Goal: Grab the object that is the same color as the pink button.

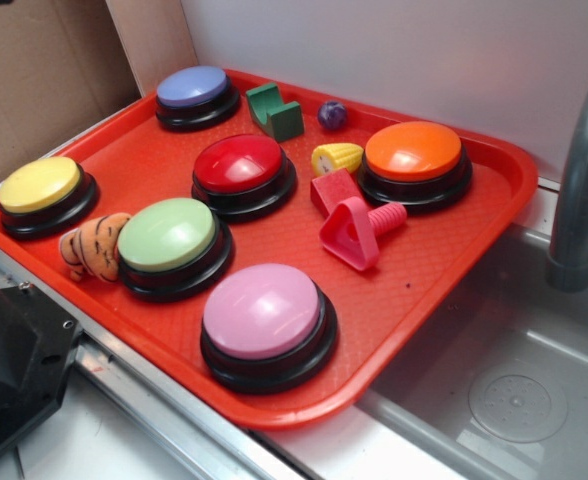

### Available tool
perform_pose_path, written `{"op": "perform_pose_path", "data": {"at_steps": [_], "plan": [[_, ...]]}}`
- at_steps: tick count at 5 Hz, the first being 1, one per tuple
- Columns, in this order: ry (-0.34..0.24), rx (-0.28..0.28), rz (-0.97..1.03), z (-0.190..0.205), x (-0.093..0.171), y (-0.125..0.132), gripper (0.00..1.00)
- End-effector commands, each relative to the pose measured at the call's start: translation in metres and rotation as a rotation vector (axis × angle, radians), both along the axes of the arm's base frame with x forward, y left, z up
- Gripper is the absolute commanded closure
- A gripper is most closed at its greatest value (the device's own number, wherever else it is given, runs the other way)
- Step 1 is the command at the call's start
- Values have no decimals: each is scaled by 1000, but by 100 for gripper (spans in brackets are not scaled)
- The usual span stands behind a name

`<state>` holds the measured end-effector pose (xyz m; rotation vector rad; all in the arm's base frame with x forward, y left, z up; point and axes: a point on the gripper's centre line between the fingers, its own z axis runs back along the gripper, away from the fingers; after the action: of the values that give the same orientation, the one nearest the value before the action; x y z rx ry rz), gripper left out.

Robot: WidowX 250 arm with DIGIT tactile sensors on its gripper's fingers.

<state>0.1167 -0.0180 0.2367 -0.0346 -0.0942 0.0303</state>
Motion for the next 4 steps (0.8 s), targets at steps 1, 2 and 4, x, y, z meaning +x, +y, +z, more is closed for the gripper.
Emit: {"op": "perform_pose_path", "data": {"at_steps": [1,2,4], "plan": [[0,0,0,0,0,0,0],[-41,-5,11,-13,16,-5,0],[-28,52,117,-49,66,-31,0]]}}
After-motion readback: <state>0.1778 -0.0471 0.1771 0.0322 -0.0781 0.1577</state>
